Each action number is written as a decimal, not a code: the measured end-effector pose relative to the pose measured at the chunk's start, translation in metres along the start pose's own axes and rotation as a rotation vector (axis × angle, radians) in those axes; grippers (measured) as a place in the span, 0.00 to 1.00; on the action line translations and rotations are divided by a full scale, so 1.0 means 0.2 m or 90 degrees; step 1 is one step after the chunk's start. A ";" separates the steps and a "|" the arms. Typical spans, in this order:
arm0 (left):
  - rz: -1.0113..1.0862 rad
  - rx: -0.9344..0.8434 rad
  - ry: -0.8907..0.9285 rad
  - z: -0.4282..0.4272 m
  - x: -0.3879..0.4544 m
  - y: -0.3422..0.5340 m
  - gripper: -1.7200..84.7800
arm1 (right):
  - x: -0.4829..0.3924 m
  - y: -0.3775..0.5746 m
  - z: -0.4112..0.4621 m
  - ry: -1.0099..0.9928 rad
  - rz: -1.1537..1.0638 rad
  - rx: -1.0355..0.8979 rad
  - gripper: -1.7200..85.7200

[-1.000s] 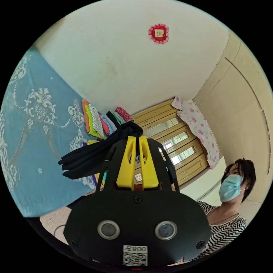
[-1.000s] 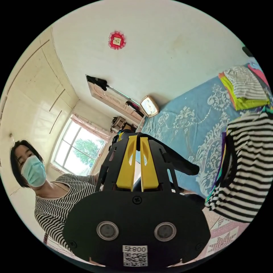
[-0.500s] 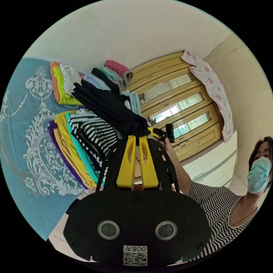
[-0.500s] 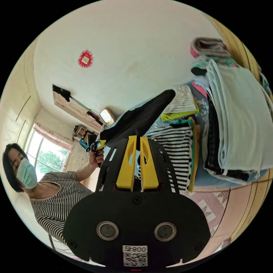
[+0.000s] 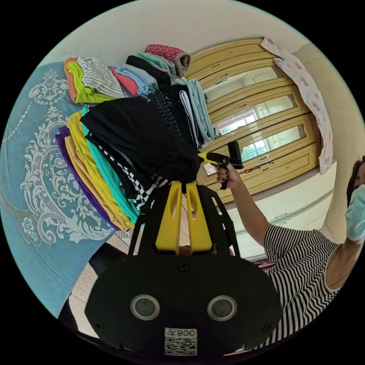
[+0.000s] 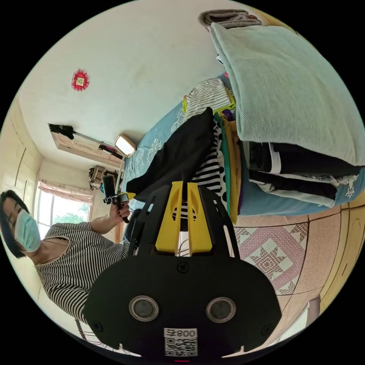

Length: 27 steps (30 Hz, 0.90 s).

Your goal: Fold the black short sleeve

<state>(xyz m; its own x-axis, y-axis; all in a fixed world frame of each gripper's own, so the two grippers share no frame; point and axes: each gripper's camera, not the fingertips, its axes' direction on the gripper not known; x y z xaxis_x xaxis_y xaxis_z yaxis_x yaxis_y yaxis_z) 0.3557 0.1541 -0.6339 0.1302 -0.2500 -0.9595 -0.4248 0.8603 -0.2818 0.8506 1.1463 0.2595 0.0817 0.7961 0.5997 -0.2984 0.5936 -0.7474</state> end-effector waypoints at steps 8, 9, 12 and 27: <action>-0.062 -0.062 -0.015 0.37 -0.26 0.03 0.04 | 0.34 0.21 0.10 -0.057 0.118 -0.023 0.04; -0.062 -0.066 -0.018 0.38 -0.27 0.02 0.04 | 0.35 0.23 0.09 -0.060 0.120 -0.021 0.04; -0.059 -0.073 -0.017 0.44 -0.30 0.00 0.04 | 0.36 0.25 0.08 -0.061 0.123 -0.024 0.04; 0.124 -0.044 -0.116 0.59 -0.19 -0.22 0.02 | -0.19 0.42 -0.14 0.141 0.018 0.162 0.02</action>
<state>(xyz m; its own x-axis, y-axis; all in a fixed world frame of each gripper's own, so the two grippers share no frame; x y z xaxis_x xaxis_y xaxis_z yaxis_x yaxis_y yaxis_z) 0.4742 0.1780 -0.5838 0.1960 0.0063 -0.9806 -0.5167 0.8506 -0.0977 0.8500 1.1683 0.1656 0.2667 0.8343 0.4825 -0.5287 0.5452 -0.6505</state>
